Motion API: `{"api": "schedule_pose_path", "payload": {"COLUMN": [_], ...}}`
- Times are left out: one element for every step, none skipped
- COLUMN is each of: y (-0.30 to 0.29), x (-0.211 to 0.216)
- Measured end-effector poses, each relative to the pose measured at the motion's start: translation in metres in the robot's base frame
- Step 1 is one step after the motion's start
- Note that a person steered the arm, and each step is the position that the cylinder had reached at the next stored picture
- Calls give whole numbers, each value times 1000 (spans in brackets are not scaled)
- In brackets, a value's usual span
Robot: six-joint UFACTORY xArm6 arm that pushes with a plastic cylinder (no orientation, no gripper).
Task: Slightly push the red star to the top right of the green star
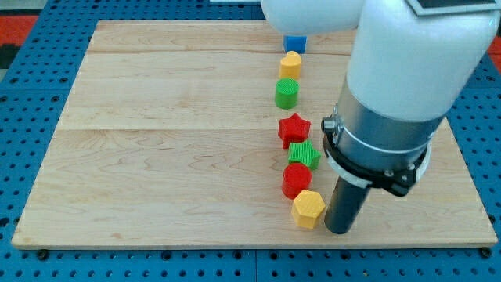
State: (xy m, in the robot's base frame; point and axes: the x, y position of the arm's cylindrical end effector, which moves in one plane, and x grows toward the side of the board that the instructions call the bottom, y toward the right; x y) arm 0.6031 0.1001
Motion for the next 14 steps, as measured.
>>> {"api": "schedule_pose_path", "payload": {"y": [-44,-85,-69,-7,13,-54,-84,-81,-38,-61,-46,-53,-126,-98], "x": [15,4,-34,-36,-28,-26,14,15,16,14,-15,-44,-61,-97]}}
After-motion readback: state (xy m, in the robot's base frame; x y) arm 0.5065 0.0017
